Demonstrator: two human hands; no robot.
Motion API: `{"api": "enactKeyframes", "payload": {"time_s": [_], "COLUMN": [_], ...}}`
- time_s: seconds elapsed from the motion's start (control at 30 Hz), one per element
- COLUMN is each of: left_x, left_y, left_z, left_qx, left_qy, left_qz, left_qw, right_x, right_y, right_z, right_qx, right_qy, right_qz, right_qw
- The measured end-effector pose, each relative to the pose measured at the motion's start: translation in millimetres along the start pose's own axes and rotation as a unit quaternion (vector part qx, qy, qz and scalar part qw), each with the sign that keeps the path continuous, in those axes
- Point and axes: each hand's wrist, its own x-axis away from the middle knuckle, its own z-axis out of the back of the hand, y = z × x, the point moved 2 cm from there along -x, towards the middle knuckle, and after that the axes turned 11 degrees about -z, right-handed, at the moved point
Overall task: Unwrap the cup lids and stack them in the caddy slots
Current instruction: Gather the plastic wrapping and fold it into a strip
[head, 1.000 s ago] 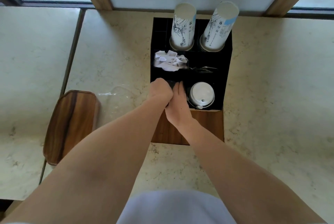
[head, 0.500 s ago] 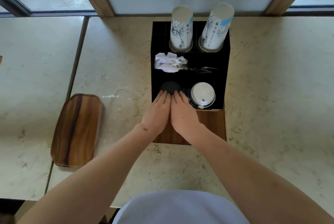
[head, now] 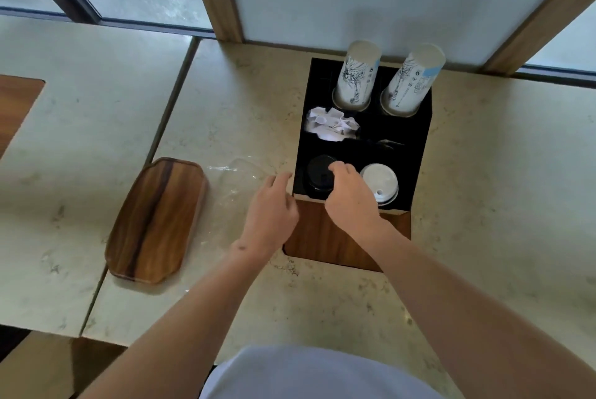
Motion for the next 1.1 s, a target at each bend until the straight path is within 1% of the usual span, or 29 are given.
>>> {"api": "enactKeyframes", "payload": {"time_s": [0.03,0.07,0.13,0.2,0.23,0.3,0.33,0.4,0.43,0.47,0.5,0.53,0.6,0.7,0.77,0.8,0.83,0.9,0.93,0.97,1.0,1.03,1.1], "left_x": [19.9,40.4,82.5,123.9,142.7,172.6,183.0,196.7,200.8,203.4,204.9,205.3,202.9,197.5,191.9,188.8,186.6,185.1,185.9,187.0,185.5,182.0,172.4], "left_y": [-10.3,-22.5,-51.4,-80.1,-92.2,-111.6,-119.4,-134.3,-140.0,-143.8,-145.7,-147.0,-147.6,-150.4,-152.5,-153.1,-152.3,-150.1,-148.0,-145.5,-141.8,-136.7,-127.4], "left_z": [7.6,14.7,30.3,45.1,52.7,67.3,73.1,78.6,78.6,76.3,72.9,69.2,62.0,53.0,52.1,52.8,55.0,60.0,62.0,63.4,62.9,63.6,66.3], "left_qx": [0.014,0.025,0.033,0.006,-0.006,-0.009,-0.007,0.022,0.057,0.096,0.126,0.144,0.19,0.295,0.368,0.417,0.475,0.599,0.644,0.664,0.67,0.672,0.674], "left_qy": [0.031,0.056,0.091,0.079,0.069,0.079,0.087,0.086,0.08,0.073,0.063,0.055,0.066,0.11,0.149,0.168,0.182,0.208,0.217,0.213,0.2,0.177,0.137], "left_qz": [0.036,0.087,0.215,0.336,0.381,0.436,0.451,0.49,0.513,0.531,0.538,0.535,0.522,0.527,0.518,0.516,0.517,0.513,0.508,0.51,0.511,0.506,0.472], "left_qw": [0.999,0.994,0.972,0.938,0.922,0.896,0.888,0.867,0.853,0.839,0.831,0.831,0.829,0.79,0.757,0.729,0.688,0.578,0.528,0.503,0.5,0.511,0.551], "right_x": [10.9,22.1,42.6,57.4,63.2,70.8,72.4,71.9,69.9,67.1,64.5,62.8,62.1,61.8,62.5,62.9,64.1,65.4,67.1,71.2,76.4,80.5,84.3], "right_y": [-3.6,-7.7,-16.9,-25.8,-30.7,-40.4,-46.3,-61.9,-70.0,-77.0,-83.6,-90.1,-101.4,-111.5,-113.0,-111.1,-109.3,-102.2,-98.2,-95.3,-94.0,-94.6,-97.0], "right_z": [-5.4,-13.7,-36.9,-63.8,-76.7,-100.9,-110.0,-120.5,-123.4,-125.6,-127.5,-128.5,-129.1,-132.2,-133.7,-133.7,-131.1,-125.1,-122.8,-120.3,-116.8,-112.4,-110.2], "right_qx": [-0.04,-0.078,-0.131,-0.15,-0.155,-0.175,-0.197,-0.255,-0.27,-0.275,-0.273,-0.266,-0.24,-0.201,-0.209,-0.216,-0.227,-0.278,-0.307,-0.338,-0.372,-0.401,-0.466], "right_qy": [-0.001,-0.02,-0.096,-0.189,-0.239,-0.323,-0.35,-0.374,-0.373,-0.371,-0.371,-0.375,-0.397,-0.401,-0.397,-0.399,-0.402,-0.401,-0.4,-0.402,-0.407,-0.403,-0.385], "right_qz": [0.002,-0.004,-0.039,-0.094,-0.125,-0.199,-0.239,-0.305,-0.321,-0.327,-0.327,-0.325,-0.319,-0.306,-0.302,-0.3,-0.297,-0.294,-0.295,-0.3,-0.3,-0.298,-0.283], "right_qw": [0.999,0.997,0.986,0.966,0.95,0.909,0.884,0.838,0.827,0.825,0.825,0.826,0.827,0.84,0.841,0.839,0.836,0.822,0.811,0.796,0.779,0.767,0.744]}}
